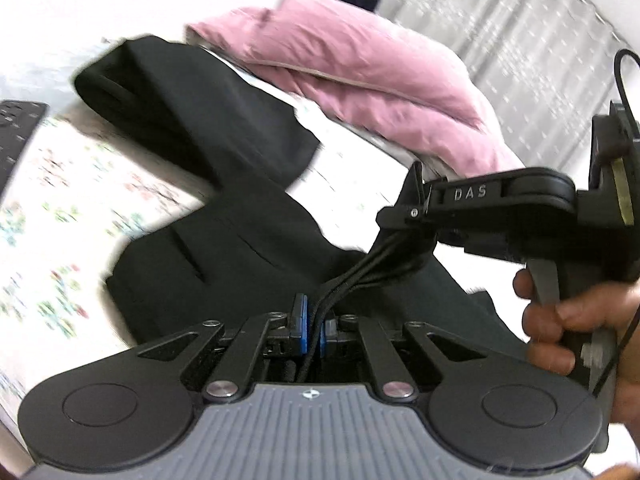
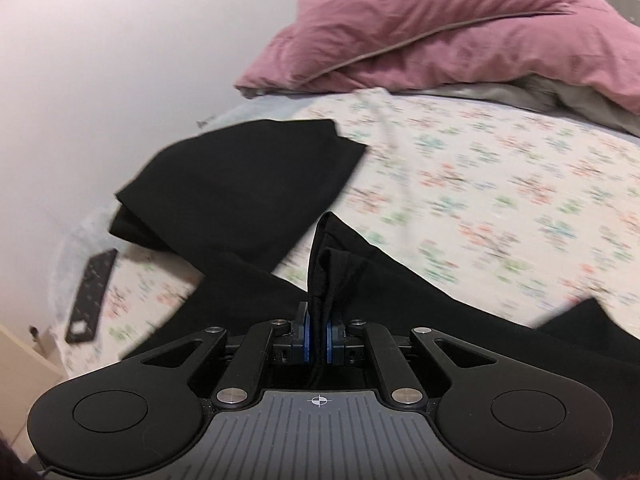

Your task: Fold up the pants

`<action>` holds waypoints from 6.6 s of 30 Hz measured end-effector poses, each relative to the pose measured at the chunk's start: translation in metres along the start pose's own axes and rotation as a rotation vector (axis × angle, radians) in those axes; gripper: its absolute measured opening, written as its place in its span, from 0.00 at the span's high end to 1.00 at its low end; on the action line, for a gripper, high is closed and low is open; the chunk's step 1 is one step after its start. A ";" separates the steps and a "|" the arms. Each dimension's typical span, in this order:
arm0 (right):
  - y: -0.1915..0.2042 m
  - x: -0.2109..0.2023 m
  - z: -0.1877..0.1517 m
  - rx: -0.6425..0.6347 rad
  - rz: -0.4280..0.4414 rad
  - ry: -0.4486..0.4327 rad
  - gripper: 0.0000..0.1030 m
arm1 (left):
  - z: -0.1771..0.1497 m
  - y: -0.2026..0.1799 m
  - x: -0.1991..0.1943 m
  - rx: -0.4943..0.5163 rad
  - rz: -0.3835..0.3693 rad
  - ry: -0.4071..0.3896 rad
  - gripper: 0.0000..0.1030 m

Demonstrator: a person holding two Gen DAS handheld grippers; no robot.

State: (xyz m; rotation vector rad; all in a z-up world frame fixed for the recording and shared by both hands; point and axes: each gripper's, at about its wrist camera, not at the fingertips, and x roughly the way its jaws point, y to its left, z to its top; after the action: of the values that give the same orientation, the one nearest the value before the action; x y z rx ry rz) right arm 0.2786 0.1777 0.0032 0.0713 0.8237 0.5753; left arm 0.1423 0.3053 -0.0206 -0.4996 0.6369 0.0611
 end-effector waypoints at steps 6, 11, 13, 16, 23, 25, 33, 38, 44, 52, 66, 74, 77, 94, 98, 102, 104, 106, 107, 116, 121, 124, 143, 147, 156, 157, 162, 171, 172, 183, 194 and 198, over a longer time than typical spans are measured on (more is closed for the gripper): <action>0.024 0.034 0.015 0.016 0.025 0.004 0.94 | 0.016 0.026 0.008 -0.048 0.054 -0.044 0.74; 0.033 0.056 0.017 0.038 0.041 0.023 0.94 | 0.016 0.037 -0.002 -0.072 0.090 -0.053 0.73; 0.034 0.062 0.017 0.060 0.048 0.030 0.91 | 0.017 0.039 0.002 -0.073 0.097 -0.065 0.71; 0.031 0.066 0.017 0.100 0.072 0.022 0.84 | 0.015 0.034 -0.006 -0.050 0.135 -0.112 0.58; 0.018 0.046 0.020 0.130 0.110 0.004 0.47 | 0.017 0.033 -0.016 -0.057 0.073 -0.180 0.44; 0.012 0.035 0.019 0.116 0.088 0.005 0.47 | 0.017 0.027 -0.014 -0.032 0.034 -0.166 0.37; -0.039 -0.031 -0.006 0.039 -0.037 -0.005 0.35 | -0.002 -0.010 -0.003 0.112 -0.055 -0.085 0.30; -0.087 -0.075 -0.044 0.097 -0.066 0.004 0.34 | -0.022 -0.038 0.000 0.201 -0.121 -0.020 0.24; -0.130 -0.128 -0.097 0.121 -0.180 -0.012 0.33 | -0.050 -0.071 0.005 0.297 -0.183 0.054 0.19; -0.164 -0.184 -0.168 0.204 -0.239 -0.053 0.33 | -0.094 -0.114 0.004 0.472 -0.237 0.126 0.16; -0.179 -0.216 -0.249 0.318 -0.169 -0.086 0.33 | -0.152 -0.142 0.012 0.768 -0.247 0.191 0.16; -0.176 -0.224 -0.264 0.377 0.021 -0.101 0.46 | -0.161 -0.141 0.003 0.800 -0.286 0.157 0.16; -0.182 -0.222 -0.269 0.427 0.052 -0.112 0.57 | -0.165 -0.142 -0.002 0.814 -0.318 0.152 0.16; -0.199 -0.236 -0.243 0.550 0.168 -0.100 0.86 | -0.198 -0.181 -0.020 1.108 -0.466 -0.013 0.16; -0.196 -0.234 -0.230 0.532 0.180 -0.082 0.86 | -0.203 -0.195 -0.007 1.122 -0.390 -0.030 0.28; -0.194 -0.234 -0.221 0.497 0.171 -0.067 0.81 | -0.197 -0.198 0.009 1.078 -0.323 0.005 0.63; -0.195 -0.235 -0.217 0.477 0.147 -0.074 0.81 | -0.192 -0.196 0.013 1.026 -0.318 0.045 0.65; -0.202 -0.234 -0.213 0.483 0.112 -0.079 0.72 | -0.186 -0.193 0.015 0.967 -0.323 0.088 0.66; -0.206 -0.232 -0.211 0.492 0.093 -0.084 0.61 | -0.183 -0.193 0.017 0.945 -0.327 0.105 0.67; -0.257 -0.186 -0.200 0.556 0.031 -0.067 0.57 | -0.163 -0.175 0.028 0.691 -0.384 0.232 0.68; -0.277 -0.159 -0.176 0.581 0.027 -0.117 0.64 | -0.164 -0.170 0.033 0.625 -0.397 0.257 0.68; -0.293 -0.143 -0.162 0.615 0.043 -0.147 0.68 | -0.165 -0.167 0.035 0.611 -0.402 0.264 0.68; -0.350 -0.166 -0.148 0.722 0.034 -0.247 0.96 | -0.185 -0.222 -0.009 0.632 -0.497 0.219 0.72; -0.375 -0.213 -0.167 0.723 -0.031 -0.265 0.96 | -0.209 -0.257 -0.026 0.649 -0.556 0.229 0.72; -0.415 -0.330 -0.219 0.753 -0.221 -0.301 0.96 | -0.250 -0.309 -0.064 0.636 -0.701 0.274 0.72; -0.417 -0.339 -0.223 0.760 -0.237 -0.298 0.96 | -0.250 -0.310 -0.065 0.627 -0.705 0.278 0.72; -0.406 -0.356 -0.219 0.764 -0.264 -0.293 0.96 | -0.242 -0.300 -0.069 0.560 -0.684 0.272 0.72; -0.360 -0.340 -0.149 0.698 -0.236 -0.281 0.96 | -0.193 -0.233 -0.074 0.319 -0.575 0.187 0.72; -0.350 -0.333 -0.138 0.675 -0.238 -0.274 0.95 | -0.188 -0.224 -0.073 0.296 -0.563 0.181 0.72; -0.260 -0.244 -0.057 0.550 -0.185 -0.202 0.95 | -0.151 -0.150 -0.077 0.094 -0.455 0.128 0.72; -0.183 -0.140 -0.026 0.483 -0.165 -0.098 0.95 | -0.122 -0.078 -0.059 -0.067 -0.332 0.139 0.72; -0.170 -0.115 -0.022 0.481 -0.169 -0.080 0.95 | -0.119 -0.061 -0.060 -0.083 -0.303 0.157 0.72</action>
State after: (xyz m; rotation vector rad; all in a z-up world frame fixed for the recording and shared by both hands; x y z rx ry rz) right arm 0.2785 -0.0281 0.0180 0.4571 0.8667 0.2048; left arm 0.0401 0.2021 -0.0418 -0.6809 0.7079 -0.2413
